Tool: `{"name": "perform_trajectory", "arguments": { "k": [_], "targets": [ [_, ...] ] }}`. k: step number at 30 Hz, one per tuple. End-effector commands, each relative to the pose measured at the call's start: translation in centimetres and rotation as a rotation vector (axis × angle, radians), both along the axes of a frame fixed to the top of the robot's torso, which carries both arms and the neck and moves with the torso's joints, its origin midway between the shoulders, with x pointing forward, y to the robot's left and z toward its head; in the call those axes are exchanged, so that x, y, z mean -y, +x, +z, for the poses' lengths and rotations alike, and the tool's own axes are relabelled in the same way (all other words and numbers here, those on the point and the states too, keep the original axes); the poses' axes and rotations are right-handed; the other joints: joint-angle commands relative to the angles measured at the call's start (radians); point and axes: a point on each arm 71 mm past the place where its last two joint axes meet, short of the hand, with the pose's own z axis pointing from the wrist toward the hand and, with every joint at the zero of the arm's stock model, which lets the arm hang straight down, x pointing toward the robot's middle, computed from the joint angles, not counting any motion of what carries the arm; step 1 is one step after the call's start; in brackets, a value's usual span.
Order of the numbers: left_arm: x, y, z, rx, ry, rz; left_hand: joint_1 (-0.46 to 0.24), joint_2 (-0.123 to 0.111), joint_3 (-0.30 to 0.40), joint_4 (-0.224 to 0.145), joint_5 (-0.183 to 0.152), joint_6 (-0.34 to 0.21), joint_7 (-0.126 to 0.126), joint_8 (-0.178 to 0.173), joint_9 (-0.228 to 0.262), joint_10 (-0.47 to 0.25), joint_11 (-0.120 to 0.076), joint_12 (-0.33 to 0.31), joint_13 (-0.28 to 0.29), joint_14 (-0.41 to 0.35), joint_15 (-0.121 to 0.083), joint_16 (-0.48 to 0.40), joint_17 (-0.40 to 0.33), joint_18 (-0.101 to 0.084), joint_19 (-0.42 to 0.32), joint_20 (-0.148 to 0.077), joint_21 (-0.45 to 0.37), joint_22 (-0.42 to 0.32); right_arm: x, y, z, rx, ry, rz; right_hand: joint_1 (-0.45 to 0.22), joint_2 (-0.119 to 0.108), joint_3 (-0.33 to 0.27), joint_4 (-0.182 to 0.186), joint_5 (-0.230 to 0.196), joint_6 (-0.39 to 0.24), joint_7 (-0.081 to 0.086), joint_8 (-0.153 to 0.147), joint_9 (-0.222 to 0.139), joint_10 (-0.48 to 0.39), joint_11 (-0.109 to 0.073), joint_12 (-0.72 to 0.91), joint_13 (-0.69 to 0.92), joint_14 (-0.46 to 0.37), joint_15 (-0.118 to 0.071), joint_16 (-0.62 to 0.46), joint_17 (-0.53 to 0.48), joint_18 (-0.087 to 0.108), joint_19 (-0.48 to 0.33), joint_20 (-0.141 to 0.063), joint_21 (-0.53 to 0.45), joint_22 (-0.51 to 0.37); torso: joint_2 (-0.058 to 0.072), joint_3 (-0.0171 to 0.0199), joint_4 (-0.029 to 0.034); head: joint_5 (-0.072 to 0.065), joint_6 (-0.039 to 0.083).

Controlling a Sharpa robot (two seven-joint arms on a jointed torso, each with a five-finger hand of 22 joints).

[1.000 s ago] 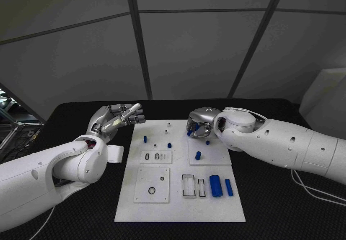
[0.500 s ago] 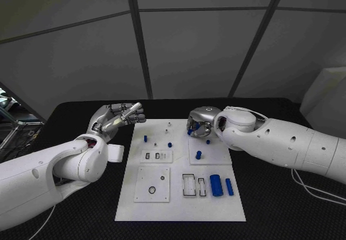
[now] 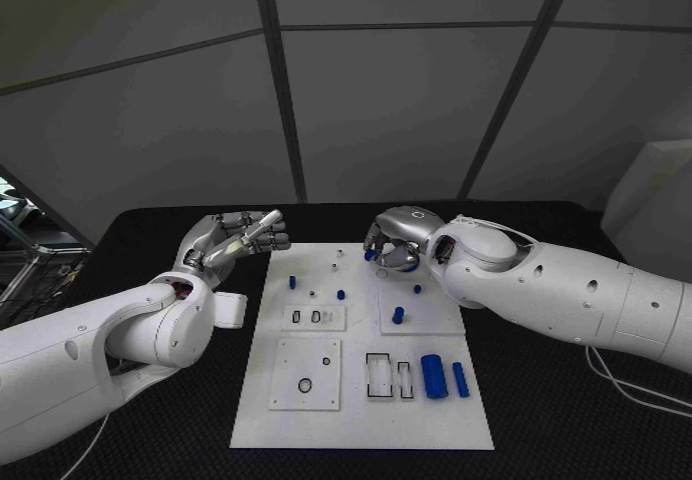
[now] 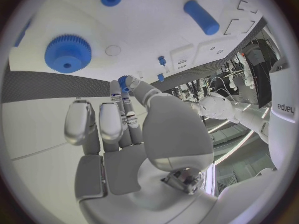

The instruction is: Assemble the parts on the task board

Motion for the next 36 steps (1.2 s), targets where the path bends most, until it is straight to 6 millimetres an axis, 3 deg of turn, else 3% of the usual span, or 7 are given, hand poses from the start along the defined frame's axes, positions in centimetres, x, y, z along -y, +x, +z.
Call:
{"name": "perform_trajectory", "arguments": {
  "k": [1, 17, 23, 36],
  "targets": [
    [0.1, 0.0, 0.1, 0.002, -0.004, -0.014, 0.000, 0.011, -0.002, -0.005, -0.001, 0.002, 0.006, -0.004, -0.001, -0.006, -0.002, -0.005, -0.002, -0.006, 0.002, -0.005, 0.001, -0.013, 0.009, 0.000, 0.003, -0.002, -0.5, 0.5, 0.6, 0.062, 0.044, -0.008, -0.003, -0.008, 0.001, 0.009, -0.008, 0.004, 0.001, -0.005, 0.000, 0.003, 0.002, -0.007, 0.002, 0.032, -0.005, 0.006, 0.000, -0.012, 0.005, 0.000, 0.007, 0.002, 0.002, -0.0004, 0.0022, 0.003, 0.002],
    [0.6, 0.1, 0.2, 0.000, -0.009, -0.026, 0.000, 0.012, -0.001, -0.006, -0.001, 0.002, 0.006, -0.004, -0.001, -0.006, -0.002, -0.005, -0.001, -0.006, 0.002, -0.006, 0.001, -0.013, 0.009, 0.000, 0.003, -0.002, -4.0, 2.8, -0.1, 0.066, 0.022, -0.011, -0.008, -0.014, 0.005, 0.018, -0.016, 0.002, 0.002, -0.008, -0.001, 0.001, 0.003, -0.011, 0.001, 0.031, -0.004, 0.009, 0.001, -0.012, 0.004, 0.000, 0.008, 0.003, 0.004, -0.0005, 0.0033, 0.012, 0.000],
    [0.7, 0.2, 0.2, 0.000, -0.010, -0.029, 0.001, 0.013, -0.001, -0.007, -0.001, 0.002, 0.006, -0.005, -0.001, -0.006, -0.002, -0.006, -0.001, -0.006, 0.002, -0.007, 0.001, -0.013, 0.009, 0.000, 0.003, -0.002, -4.5, 3.4, -0.4, 0.059, 0.012, -0.015, -0.009, -0.015, 0.007, 0.021, -0.016, -0.001, 0.003, -0.010, -0.002, -0.002, 0.003, -0.013, 0.001, 0.031, -0.003, 0.010, 0.000, -0.012, 0.004, 0.001, 0.009, 0.004, 0.004, 0.0015, 0.0011, 0.017, -0.001],
    [0.9, 0.2, 0.3, -0.001, -0.010, -0.033, 0.001, 0.014, -0.001, -0.007, -0.001, 0.002, 0.006, -0.005, -0.001, -0.006, -0.002, -0.006, -0.001, -0.006, 0.002, -0.008, 0.001, -0.013, 0.009, 0.000, 0.003, -0.002, -5.3, 3.9, -0.9, 0.023, -0.024, -0.020, -0.012, -0.020, 0.011, 0.029, -0.014, -0.007, 0.006, -0.015, -0.003, -0.008, 0.007, -0.018, 0.000, 0.029, -0.001, 0.011, -0.001, -0.012, 0.006, 0.002, 0.011, 0.008, 0.004, 0.0001, 0.0019, 0.024, -0.003]
  ]
}}
